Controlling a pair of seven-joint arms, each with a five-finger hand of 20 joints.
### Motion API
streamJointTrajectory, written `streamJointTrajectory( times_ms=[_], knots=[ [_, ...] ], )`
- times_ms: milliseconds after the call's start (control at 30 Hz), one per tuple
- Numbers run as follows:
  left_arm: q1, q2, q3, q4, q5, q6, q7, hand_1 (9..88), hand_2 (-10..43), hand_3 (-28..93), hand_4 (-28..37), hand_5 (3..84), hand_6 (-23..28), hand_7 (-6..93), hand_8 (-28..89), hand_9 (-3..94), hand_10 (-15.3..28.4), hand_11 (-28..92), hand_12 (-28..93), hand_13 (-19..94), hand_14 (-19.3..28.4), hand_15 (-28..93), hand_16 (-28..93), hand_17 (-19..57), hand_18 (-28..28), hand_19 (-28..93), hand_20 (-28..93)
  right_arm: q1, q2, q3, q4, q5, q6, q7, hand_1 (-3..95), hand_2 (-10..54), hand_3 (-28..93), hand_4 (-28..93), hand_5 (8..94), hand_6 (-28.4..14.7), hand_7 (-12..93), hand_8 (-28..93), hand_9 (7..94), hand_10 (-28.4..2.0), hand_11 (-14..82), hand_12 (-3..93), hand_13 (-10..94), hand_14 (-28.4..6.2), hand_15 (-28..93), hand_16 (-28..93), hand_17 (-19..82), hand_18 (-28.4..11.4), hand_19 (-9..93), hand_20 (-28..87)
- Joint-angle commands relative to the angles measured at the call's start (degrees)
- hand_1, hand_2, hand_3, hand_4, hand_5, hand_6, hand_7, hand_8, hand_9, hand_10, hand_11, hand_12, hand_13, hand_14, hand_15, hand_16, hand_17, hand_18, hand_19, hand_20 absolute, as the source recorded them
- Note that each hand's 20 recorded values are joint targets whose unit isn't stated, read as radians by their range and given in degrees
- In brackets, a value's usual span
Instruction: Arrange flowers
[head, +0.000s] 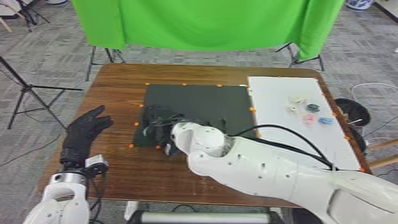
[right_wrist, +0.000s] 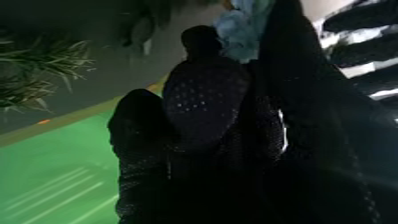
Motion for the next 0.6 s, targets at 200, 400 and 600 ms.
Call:
streamJointTrajectory(
  times_ms=[200,400,600],
  knots=[
    [0.56,-0.01,0.05,0.28,0.41,-0.93,-0.65,23.7,-9.5,68,-28.3,45.8,0.7,14.2,-8,49.1,12.9,21,13,40,17.5,26,2,7.8,14.2,9,20,3.44,1.1,1.54,-0.3,-0.82,-3.33,0.53,43.3,-9.5,72,-15,55.2,4.9,18,-10,61.2,-12.6,13.4,17.3,87,-2.7,57,31,62,-11.2,93,47],
    [0.79,-0.05,-0.11,0.17,0.37,-0.9,-0.46,23.7,-9.5,68,-28.3,45.7,0.3,14.4,-8,49.1,12.9,21,14,40,17.5,26,1,7.8,14.3,9,20,4.35,1.85,2.13,-1.14,-0.06,-5.27,0.45,42.1,-9.5,73,-15,53.3,5.0,17,-10,58.7,-13.0,12.4,17.5,87,-2.6,57,30,61,-11.3,93,47],
    [1.38,-0.21,-0.35,-0.15,0.46,-0.81,-0.5,23.5,-9.5,68,-28.3,45.7,-0.1,14.5,-8,49.0,12.9,21,13,40,17.5,26,1,7.7,14.4,9,20,5.72,3.83,3.69,-3.91,0.52,-6.76,-0.57,40.1,-9.5,73,-15,51.2,4.7,16,-10,56.6,-13.7,11.3,17.7,86,-2.8,57,30,60,-11.8,93,46]
  ],
)
